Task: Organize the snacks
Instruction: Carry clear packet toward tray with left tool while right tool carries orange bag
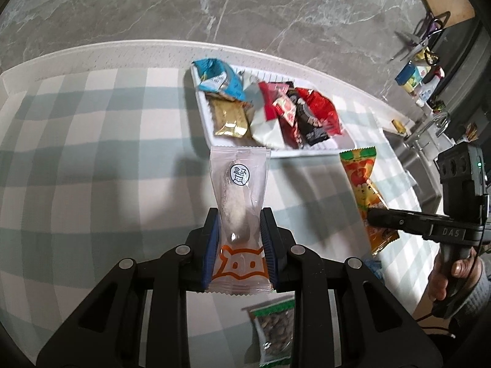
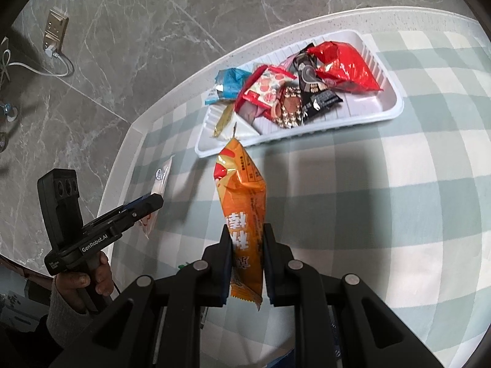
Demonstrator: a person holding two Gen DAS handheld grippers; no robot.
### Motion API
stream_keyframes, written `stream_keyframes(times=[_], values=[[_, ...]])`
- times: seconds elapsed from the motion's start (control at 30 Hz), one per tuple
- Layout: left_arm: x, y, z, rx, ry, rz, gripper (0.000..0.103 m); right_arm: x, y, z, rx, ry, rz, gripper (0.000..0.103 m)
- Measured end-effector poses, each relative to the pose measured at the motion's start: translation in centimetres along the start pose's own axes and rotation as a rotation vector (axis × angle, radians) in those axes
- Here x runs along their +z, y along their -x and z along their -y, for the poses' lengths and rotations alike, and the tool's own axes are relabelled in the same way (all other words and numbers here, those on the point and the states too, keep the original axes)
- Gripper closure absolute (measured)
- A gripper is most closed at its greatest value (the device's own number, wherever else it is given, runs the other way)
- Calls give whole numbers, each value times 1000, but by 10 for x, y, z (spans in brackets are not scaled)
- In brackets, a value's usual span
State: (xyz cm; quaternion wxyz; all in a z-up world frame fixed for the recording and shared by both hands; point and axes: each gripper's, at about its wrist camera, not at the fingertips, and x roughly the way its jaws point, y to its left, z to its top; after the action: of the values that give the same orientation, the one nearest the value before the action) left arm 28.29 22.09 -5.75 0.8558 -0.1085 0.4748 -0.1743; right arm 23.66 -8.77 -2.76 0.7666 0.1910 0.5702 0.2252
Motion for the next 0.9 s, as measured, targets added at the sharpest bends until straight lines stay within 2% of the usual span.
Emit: stream_keyframes(times=[0.9], values=[[76,-25,19,-15,-12,31,78,66,-7,8,30,-9,40,84]])
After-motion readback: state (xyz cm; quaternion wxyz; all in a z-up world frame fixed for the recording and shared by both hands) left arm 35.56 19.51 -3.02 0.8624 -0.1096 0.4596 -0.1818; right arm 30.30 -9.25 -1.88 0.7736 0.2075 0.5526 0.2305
